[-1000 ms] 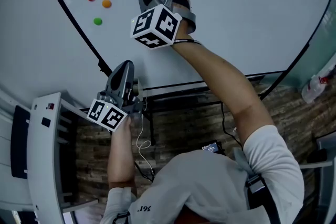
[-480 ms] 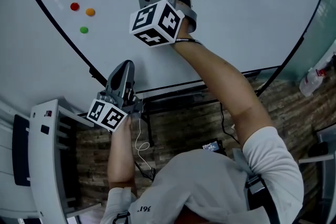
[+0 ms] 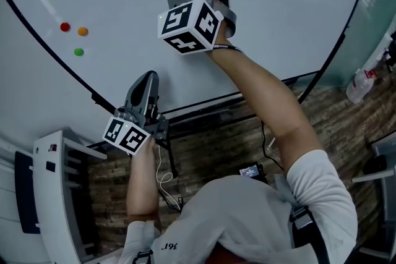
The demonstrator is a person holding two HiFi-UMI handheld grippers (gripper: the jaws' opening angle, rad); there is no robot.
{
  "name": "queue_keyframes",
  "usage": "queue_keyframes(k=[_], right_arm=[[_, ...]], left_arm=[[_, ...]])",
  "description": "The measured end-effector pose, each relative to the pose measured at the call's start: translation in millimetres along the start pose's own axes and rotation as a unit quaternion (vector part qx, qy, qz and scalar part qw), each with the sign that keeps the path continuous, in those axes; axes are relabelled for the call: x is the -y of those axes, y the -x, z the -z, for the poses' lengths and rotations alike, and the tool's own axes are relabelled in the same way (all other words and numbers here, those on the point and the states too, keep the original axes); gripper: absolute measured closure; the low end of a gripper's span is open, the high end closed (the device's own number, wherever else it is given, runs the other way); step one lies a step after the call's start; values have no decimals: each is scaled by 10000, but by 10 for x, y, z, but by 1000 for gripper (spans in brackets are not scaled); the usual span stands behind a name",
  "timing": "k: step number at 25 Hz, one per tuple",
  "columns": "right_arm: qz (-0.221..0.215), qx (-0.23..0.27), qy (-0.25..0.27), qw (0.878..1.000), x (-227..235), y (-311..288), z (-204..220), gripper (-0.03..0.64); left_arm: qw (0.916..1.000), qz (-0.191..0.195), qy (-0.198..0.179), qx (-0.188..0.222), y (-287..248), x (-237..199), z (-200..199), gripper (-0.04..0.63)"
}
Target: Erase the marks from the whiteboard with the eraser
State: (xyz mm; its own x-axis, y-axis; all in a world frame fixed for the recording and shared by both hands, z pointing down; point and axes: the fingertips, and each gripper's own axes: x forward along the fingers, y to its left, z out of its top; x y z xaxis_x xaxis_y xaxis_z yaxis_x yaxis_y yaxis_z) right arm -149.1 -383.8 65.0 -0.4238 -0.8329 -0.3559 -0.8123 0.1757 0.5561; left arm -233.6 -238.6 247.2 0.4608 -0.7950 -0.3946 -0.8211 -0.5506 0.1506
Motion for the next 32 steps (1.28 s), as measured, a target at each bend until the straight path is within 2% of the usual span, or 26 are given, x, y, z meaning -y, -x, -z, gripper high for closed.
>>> queue_keyframes(k=[8,15,24,32], right_arm=[[236,-140,15,9996,613,117,373,362],[380,-207,-54,9990,1122,231,712,362],[504,-326,-148,9981,1513,326,993,362],[636,-546,-132,9964,2140,460,1514,362]], left_arm=[[9995,261,90,-145,-399,295,255,588],[9991,327,110,-234,-705,522,442,588],[9985,404,128,-332,-887,683,588,588],[9977,494,180,-429,-1287,1026,861,588]])
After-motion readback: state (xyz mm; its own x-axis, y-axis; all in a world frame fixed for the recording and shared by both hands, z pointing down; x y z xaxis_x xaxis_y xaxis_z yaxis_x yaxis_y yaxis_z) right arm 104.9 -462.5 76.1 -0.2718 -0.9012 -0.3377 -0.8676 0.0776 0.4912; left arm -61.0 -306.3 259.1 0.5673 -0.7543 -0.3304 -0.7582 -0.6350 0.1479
